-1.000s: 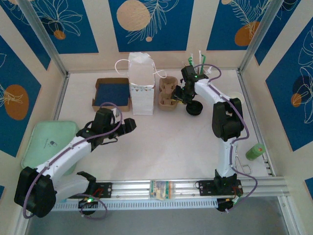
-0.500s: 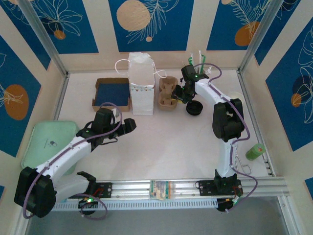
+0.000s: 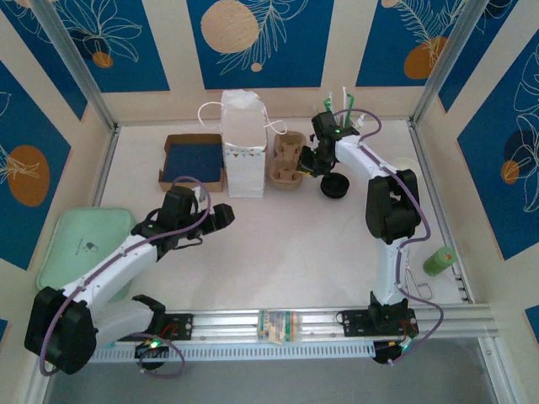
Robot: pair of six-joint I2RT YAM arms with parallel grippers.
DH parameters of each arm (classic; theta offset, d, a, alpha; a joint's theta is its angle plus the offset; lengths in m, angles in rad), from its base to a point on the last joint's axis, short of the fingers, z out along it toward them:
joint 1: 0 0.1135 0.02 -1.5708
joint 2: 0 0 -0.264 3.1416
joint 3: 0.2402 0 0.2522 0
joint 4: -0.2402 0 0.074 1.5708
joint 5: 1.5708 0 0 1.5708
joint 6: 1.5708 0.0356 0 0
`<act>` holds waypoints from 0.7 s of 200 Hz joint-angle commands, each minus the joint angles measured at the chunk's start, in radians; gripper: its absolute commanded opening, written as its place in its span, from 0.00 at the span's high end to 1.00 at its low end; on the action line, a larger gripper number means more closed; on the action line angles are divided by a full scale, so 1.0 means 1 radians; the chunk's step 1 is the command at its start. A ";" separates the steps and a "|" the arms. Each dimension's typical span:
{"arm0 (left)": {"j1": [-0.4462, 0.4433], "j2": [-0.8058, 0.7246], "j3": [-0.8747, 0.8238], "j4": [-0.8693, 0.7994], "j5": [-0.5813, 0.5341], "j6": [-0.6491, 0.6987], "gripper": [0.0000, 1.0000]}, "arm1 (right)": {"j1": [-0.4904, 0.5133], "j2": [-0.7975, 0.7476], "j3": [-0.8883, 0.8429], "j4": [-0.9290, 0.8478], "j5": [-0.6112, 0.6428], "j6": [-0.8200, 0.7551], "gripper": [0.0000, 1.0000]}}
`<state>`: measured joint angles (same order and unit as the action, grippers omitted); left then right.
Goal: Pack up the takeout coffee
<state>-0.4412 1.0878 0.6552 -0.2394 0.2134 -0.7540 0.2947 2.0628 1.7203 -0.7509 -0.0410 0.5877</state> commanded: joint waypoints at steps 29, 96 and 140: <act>0.015 -0.022 -0.010 0.020 0.021 -0.011 0.12 | -0.014 -0.057 -0.010 0.032 -0.091 0.023 0.93; 0.019 -0.026 -0.012 0.020 0.023 -0.013 0.12 | -0.044 -0.114 -0.078 0.112 -0.173 0.056 1.00; 0.019 -0.029 -0.009 0.017 0.024 -0.013 0.12 | -0.064 -0.147 -0.127 0.161 -0.218 0.079 1.00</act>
<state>-0.4358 1.0760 0.6552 -0.2356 0.2173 -0.7544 0.2432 1.9713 1.6291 -0.6342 -0.1951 0.6395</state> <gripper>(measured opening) 0.879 0.051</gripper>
